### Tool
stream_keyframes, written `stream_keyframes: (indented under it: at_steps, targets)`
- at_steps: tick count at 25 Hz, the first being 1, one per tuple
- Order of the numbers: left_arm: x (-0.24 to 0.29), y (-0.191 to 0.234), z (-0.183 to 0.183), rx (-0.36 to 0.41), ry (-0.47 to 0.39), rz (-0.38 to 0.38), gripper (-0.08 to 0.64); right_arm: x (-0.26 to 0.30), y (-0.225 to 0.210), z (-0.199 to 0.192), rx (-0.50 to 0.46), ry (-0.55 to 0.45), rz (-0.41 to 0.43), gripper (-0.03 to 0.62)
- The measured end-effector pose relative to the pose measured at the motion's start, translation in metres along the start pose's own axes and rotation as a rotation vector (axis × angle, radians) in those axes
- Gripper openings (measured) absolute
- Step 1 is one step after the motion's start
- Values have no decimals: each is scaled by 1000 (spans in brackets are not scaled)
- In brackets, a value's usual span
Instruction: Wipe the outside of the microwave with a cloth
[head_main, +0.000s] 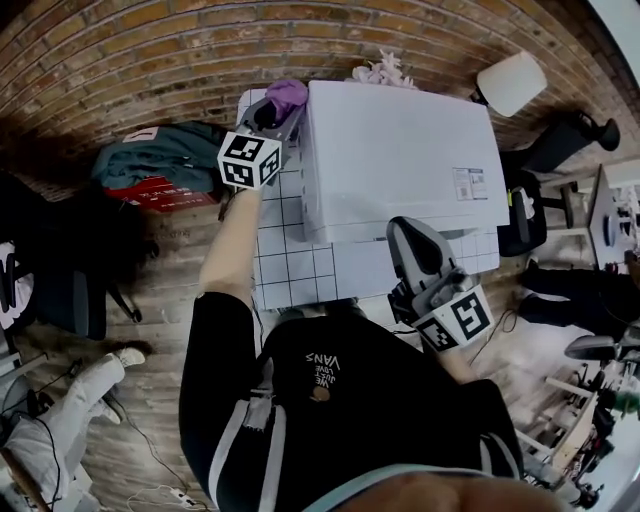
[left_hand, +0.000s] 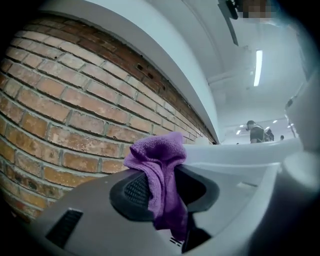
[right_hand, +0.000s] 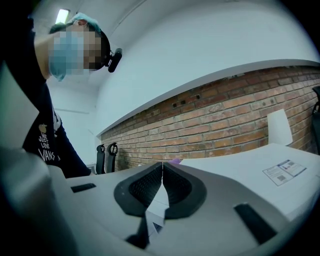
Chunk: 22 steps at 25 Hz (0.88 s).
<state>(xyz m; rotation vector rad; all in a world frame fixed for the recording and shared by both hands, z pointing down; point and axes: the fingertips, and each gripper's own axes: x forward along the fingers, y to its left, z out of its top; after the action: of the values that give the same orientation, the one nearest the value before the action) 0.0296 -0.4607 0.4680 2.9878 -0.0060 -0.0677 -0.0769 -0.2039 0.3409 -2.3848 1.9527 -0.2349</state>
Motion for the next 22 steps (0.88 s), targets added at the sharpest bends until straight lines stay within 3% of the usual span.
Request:
stream_keyframes:
  at_steps: [9,13,16,22]
  targets:
    - [-79,-59,-5,43,-43,-46,130,0,5,10,4,-31,28,0]
    - [-132,-96,-27,0,-46,-26,130,7,15,6,13,-25,58,0]
    - [-162,-136,-49,6,-25,-58,130,11,21,1,26,-15,78,0]
    - [-180,-167,-70,-95,-20,-76,130,13,29,-6,27,8,86,0]
